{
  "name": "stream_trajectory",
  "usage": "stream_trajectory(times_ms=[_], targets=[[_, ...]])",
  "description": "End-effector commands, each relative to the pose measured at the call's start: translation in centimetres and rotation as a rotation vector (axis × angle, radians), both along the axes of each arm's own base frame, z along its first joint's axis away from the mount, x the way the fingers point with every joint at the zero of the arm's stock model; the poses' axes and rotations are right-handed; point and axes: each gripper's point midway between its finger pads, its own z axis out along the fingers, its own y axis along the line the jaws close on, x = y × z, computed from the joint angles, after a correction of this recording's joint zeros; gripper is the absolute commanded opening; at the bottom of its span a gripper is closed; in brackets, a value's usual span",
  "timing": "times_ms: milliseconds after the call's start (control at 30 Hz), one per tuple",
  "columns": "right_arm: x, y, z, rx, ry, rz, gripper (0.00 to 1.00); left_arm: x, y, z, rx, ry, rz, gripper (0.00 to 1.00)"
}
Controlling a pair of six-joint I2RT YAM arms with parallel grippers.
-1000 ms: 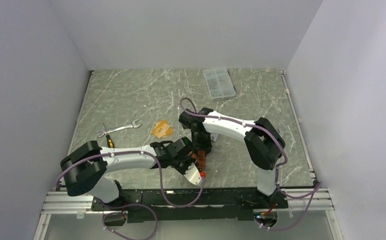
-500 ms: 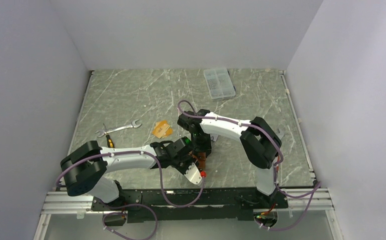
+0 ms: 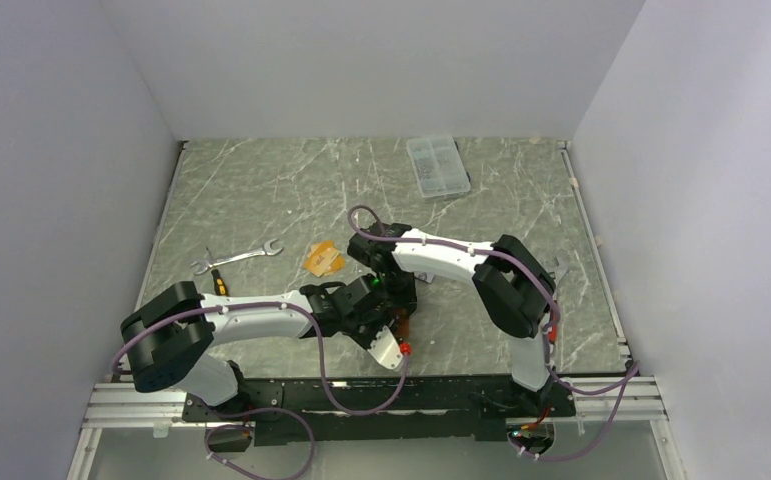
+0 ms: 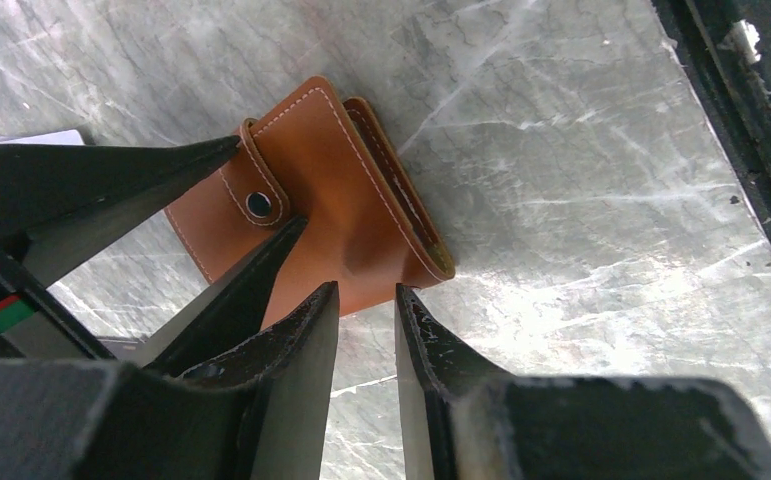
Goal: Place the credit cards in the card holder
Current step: Close the card holder at the center of the board.
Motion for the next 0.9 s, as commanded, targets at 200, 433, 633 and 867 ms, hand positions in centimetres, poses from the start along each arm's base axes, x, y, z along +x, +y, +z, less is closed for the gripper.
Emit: stream_trajectory(times_ms=[200, 433, 633, 867], targets=[[0.9, -0.3, 1.2, -0.047, -0.066, -0.020, 0.23, -0.4, -0.2, -0.1, -0.012, 0.001, -0.017, 0.33], [1.3, 0.0, 2.6, -0.059, -0.106, -0.012, 0.14, -0.5, 0.0, -0.5, -0.001, -0.001, -0.020, 0.33], [1.0, -0.5, 2.8, -0.061, -0.111, -0.019, 0.06, -0.5, -0.1, -0.4, -0.003, 0.002, -0.018, 0.33], [0.8, -1.3, 2.9, -0.084, -0.117, -0.017, 0.09, -0.6, -0.1, -0.6, -0.001, 0.003, -0.018, 0.33]])
